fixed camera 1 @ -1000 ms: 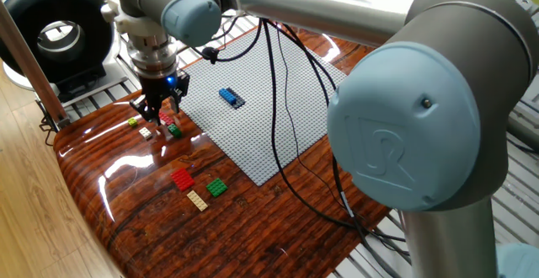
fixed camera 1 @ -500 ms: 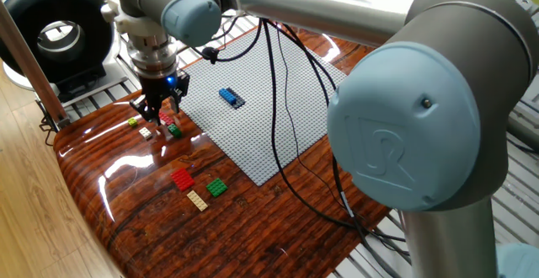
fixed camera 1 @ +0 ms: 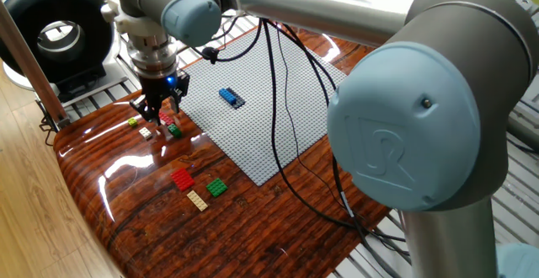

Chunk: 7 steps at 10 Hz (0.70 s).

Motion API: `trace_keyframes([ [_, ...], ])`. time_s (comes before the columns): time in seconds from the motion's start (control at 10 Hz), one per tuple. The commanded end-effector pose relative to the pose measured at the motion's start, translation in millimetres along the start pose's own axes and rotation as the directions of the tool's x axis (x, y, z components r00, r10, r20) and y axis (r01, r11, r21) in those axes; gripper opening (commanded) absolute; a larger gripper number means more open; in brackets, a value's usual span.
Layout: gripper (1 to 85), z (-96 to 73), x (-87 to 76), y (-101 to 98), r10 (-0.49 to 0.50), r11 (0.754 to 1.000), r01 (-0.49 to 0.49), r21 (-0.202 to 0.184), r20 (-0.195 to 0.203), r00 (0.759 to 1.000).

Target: Build with small Lego blocks

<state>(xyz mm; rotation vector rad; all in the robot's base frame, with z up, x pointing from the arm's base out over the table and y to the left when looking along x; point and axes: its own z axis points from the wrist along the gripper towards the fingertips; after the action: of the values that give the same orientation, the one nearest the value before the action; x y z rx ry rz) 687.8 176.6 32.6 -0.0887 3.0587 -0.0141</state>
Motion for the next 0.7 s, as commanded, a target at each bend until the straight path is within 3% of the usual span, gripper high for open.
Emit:
trace_keyframes([
  [0.0, 1.0, -2.5, 4.6, 0.7, 0.025, 1.000, -0.025, -0.011, -0.016, 1.000],
  [0.1, 1.0, -2.4, 6.4, -2.7, 0.014, 1.000, -0.014, -0.012, -0.022, 1.000],
  [0.4, 1.0, 3.2, 20.5, -38.7, -0.031, 1.000, 0.031, -0.004, -0.047, 0.998],
  [0.6, 1.0, 7.7, 25.3, -43.0, -0.062, 0.998, 0.061, -0.004, -0.046, 0.997],
])
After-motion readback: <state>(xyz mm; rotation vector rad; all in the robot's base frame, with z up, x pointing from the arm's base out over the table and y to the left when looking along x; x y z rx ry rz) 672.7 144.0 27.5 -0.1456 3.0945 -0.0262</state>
